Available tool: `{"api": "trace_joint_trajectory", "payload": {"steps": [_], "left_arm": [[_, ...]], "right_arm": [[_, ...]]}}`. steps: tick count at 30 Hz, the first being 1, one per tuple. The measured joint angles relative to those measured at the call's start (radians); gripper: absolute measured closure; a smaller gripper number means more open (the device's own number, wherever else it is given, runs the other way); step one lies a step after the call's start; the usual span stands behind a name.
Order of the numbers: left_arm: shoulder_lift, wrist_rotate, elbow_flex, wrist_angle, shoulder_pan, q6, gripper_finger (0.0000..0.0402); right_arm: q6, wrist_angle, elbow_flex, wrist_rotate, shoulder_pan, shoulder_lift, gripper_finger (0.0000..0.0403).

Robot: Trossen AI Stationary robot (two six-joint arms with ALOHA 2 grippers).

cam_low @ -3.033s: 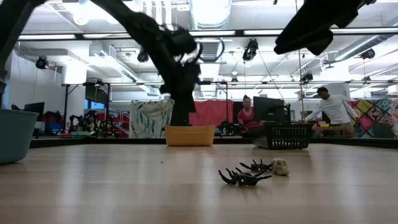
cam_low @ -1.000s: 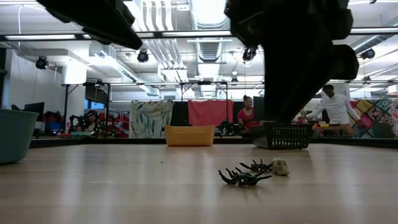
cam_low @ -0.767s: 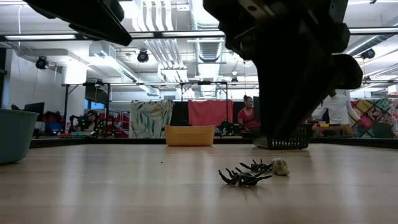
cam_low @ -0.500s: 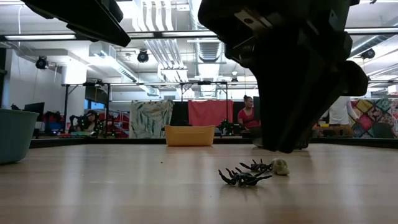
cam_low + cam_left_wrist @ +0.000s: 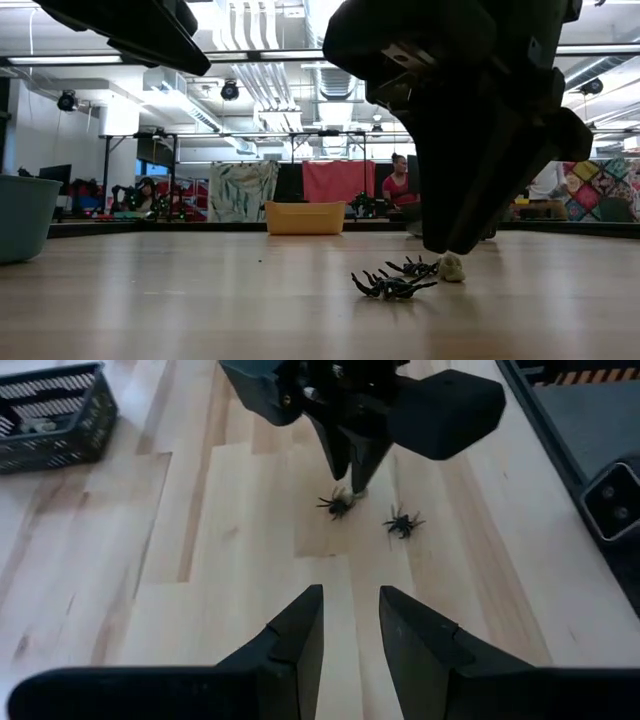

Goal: Sort Halloween decoration
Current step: Put the black spider toy into the yellow bin

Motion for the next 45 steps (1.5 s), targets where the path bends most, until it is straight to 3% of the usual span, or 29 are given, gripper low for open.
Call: {"api": "trace_joint_trajectory", "payload": {"steps": [14,30,45], "left_arm": [[0.001,-0.023,0.0,0.0,0.0,0.0,0.0318],[0.001,-0.023,0.0,0.0,0.0,0.0,0.0318],[0.001,-0.023,0.0,0.0,0.0,0.0,0.0318]], "right_arm": [[-0.002,0.02,-0.011,0.026,0.0,0.009,0.0307],[-0.035,0.051,-0.002,-0.02,0.0,0.062,0.0309],[-0.14,0.035,-0.007,0.031,-0.002,-0.011,0.0372]]}}
